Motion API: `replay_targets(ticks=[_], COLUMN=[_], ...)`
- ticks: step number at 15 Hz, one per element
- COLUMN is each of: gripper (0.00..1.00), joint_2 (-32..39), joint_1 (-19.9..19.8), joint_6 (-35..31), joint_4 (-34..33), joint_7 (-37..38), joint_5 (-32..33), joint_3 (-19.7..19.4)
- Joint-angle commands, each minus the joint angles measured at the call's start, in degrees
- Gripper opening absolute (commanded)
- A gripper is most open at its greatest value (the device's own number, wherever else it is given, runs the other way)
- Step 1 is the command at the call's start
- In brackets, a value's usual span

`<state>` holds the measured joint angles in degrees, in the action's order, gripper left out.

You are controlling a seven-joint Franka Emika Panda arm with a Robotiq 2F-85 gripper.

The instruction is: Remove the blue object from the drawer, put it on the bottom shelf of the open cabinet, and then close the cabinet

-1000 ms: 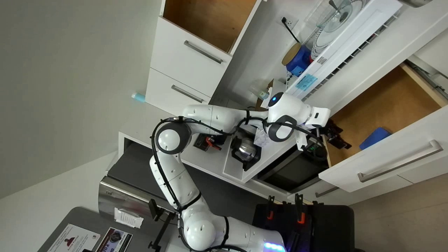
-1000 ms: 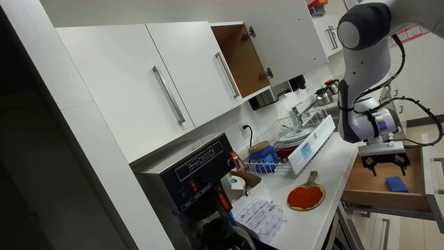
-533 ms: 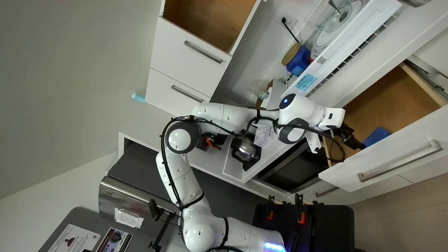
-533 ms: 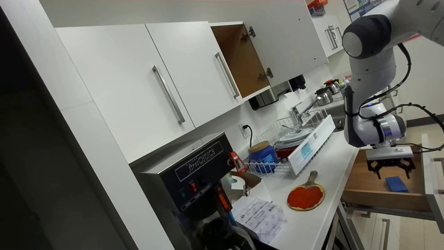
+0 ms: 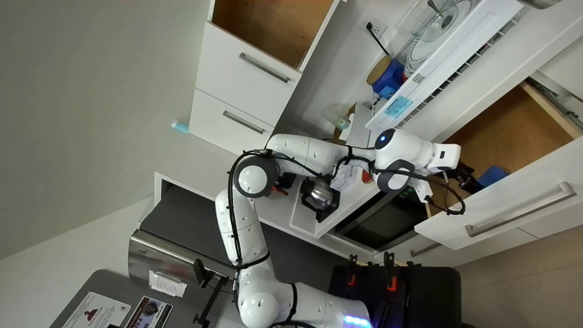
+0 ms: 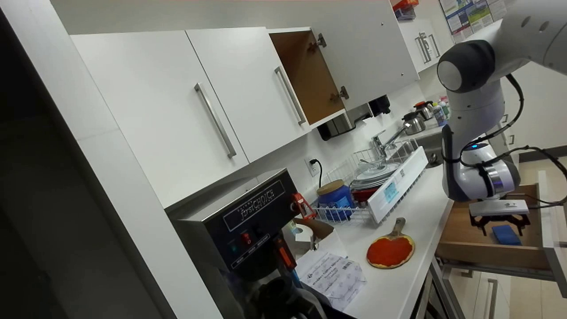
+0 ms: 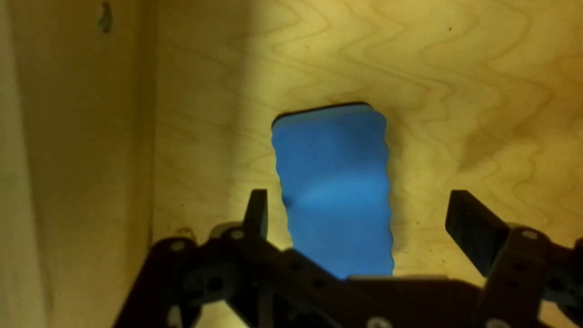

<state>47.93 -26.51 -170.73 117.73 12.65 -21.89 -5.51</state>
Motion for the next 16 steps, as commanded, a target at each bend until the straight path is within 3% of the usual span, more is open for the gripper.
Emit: replay_targets(ticks=[1,2,4,8,12,16], gripper=[1.00,0.75,0.66,0.34,0.32,0.32], joint_2=[2.8,3.2,3.5,2.9,-1.7,-9.8], joint_1=[1.2,1.0,1.1,0.9,2.7,7.8], joint_6=[-2.4,-2.6,-3.2,-3.6,-0.7,2.2], joint_4=[-2.3,-2.7,-3.0,-2.7,0.6,5.7], joint_7=[1.1,1.0,1.1,1.1,3.2,6.3], joint_5=[-0.3,-0.3,-0.3,-0.4,-0.8,0.2], joint_3=[-1.5,-1.5,-1.5,-1.5,-3.5,-9.4])
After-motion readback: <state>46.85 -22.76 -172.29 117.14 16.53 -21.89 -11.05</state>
